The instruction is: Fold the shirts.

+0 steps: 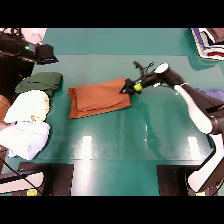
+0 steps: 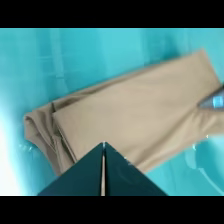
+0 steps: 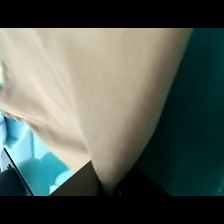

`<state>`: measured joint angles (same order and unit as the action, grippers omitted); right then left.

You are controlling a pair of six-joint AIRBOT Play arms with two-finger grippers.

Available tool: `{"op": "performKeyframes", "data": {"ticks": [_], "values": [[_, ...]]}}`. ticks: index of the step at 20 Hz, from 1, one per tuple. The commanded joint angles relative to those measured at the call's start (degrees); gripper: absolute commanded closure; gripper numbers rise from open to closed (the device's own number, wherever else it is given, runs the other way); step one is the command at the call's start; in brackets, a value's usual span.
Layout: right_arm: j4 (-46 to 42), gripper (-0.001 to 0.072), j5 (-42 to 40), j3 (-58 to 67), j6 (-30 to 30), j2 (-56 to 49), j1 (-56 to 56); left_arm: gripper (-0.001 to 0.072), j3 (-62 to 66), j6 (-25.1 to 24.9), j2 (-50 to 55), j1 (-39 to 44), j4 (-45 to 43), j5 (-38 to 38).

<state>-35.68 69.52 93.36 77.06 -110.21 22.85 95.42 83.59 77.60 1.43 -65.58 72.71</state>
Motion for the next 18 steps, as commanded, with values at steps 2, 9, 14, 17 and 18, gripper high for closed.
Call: {"op": "performKeyframes", "data": {"ticks": [2,9,14,17,18], "values": [[-12.46,0.0692,0.63,0.92,4.31,8.66,-9.22,0.0682,-0.02,-0.09,0.09,8.61,-0.24,-3.28],[-33.38,0.0691,1.25,0.92,9.92,25.11,-34.47,0.0681,0.00,-0.02,0.09,15.21,-0.20,-5.18],[-30.14,0.0691,1.18,0.94,9.90,27.17,-51.89,0.0681,0.00,0.02,0.09,16.15,-0.04,-6.88],[-24.15,0.0692,0.96,0.94,7.89,26.36,-57.05,0.0682,0.00,0.17,0.09,16.15,-0.04,-7.67],[-22.08,0.0692,0.98,0.94,6.25,26.27,-57.68,0.0681,-0.02,0.22,0.09,16.15,-0.04,-7.85]]}}
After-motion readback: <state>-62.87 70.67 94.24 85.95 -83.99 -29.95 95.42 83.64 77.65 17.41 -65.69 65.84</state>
